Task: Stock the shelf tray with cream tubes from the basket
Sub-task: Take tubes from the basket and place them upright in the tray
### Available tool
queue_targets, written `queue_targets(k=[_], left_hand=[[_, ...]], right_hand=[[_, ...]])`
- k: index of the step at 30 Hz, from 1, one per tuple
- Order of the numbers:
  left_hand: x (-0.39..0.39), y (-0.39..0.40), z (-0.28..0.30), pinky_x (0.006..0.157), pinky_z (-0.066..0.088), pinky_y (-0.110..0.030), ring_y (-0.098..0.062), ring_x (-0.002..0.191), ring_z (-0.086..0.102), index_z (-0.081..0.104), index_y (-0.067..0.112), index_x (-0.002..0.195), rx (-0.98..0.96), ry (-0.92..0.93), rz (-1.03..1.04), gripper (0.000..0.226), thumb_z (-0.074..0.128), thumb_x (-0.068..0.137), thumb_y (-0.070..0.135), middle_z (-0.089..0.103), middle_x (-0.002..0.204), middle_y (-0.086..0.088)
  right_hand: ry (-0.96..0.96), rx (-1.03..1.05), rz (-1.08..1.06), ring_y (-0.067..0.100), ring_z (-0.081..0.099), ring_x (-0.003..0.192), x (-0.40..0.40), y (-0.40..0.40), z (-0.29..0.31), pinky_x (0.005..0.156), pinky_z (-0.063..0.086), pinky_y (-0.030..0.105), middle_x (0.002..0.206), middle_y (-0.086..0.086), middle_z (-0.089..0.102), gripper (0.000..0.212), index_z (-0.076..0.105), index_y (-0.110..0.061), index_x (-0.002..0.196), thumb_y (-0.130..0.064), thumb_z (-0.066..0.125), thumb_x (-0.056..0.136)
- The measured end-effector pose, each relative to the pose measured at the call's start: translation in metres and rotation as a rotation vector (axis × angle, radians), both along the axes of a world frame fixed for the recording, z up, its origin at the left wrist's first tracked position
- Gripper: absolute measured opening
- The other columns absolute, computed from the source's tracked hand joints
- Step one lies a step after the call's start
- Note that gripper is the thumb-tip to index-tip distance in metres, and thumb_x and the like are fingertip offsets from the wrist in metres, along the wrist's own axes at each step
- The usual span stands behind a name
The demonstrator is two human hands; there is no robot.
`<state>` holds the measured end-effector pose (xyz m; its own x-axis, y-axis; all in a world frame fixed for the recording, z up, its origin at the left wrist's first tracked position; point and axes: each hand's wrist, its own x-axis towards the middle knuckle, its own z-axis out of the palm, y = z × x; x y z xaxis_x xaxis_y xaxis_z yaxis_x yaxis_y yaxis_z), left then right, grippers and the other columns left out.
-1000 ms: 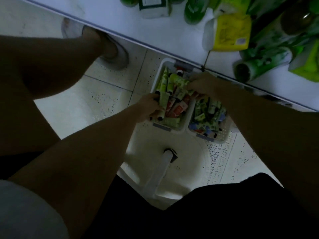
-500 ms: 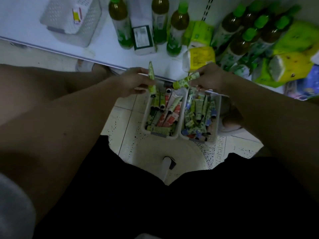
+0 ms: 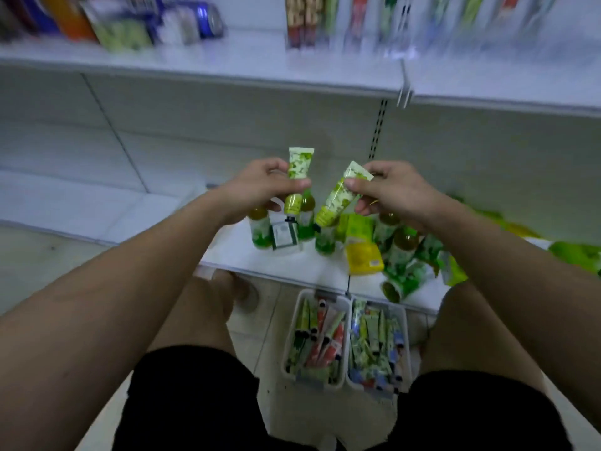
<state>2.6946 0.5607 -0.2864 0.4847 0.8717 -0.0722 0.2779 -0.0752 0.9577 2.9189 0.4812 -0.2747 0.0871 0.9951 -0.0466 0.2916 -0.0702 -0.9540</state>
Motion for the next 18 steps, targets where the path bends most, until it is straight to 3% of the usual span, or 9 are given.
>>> queue_targets(k=[4,8,13,15,18], left_hand=[[-0.004,-0.009,0.080,0.059,0.050,-0.027,-0.006,0.066,0.060,0.052,0.018,0.097,0.160,-0.059,0.002,0.037,0.081,0.075,0.028,0.058,0.067,0.010],[-0.006,-0.021,0.158,0.061,0.054,-0.026,-0.009,0.069,0.068,0.055,0.020,0.084,0.269,-0.090,-0.065,0.028,0.080,0.074,0.026,0.067,0.065,0.008],[0.005,-0.017,0.225,0.065,0.060,-0.036,-0.023,0.075,0.072,0.056,0.010,0.093,0.357,-0.044,-0.062,0.032,0.081,0.073,0.013,0.073,0.084,-0.009],[0.008,-0.007,0.240,0.068,0.061,-0.039,-0.028,0.080,0.073,0.053,0.008,0.105,0.368,-0.020,-0.053,0.041,0.080,0.074,0.009,0.074,0.093,-0.013],[0.011,0.011,0.255,0.061,0.060,-0.036,-0.027,0.076,0.074,0.044,0.014,0.119,0.388,0.036,-0.051,0.057,0.079,0.075,0.007,0.070,0.098,-0.014]], right_hand=[[-0.018,0.143,0.019,0.010,0.059,0.050,-0.003,-0.009,0.074,0.054,0.055,0.023,0.075,0.004,0.063,0.012,0.065,-0.005,0.100,-0.015,0.063,0.093],[-0.128,0.256,0.070,0.014,0.063,0.056,-0.005,-0.013,0.146,0.053,0.054,0.022,0.076,0.009,0.062,0.013,0.063,-0.008,0.089,-0.015,0.056,0.098],[-0.323,0.352,0.056,0.022,0.066,0.061,-0.004,0.003,0.214,0.054,0.056,0.025,0.085,0.017,0.063,0.008,0.061,-0.007,0.103,-0.010,0.055,0.098],[-0.483,0.346,0.049,0.018,0.065,0.065,-0.002,0.015,0.230,0.055,0.055,0.025,0.087,0.014,0.067,0.009,0.063,-0.008,0.101,-0.014,0.058,0.096],[-0.741,0.342,0.026,0.014,0.064,0.069,-0.001,0.036,0.246,0.055,0.053,0.024,0.091,0.006,0.069,0.009,0.066,-0.012,0.101,-0.016,0.060,0.095]])
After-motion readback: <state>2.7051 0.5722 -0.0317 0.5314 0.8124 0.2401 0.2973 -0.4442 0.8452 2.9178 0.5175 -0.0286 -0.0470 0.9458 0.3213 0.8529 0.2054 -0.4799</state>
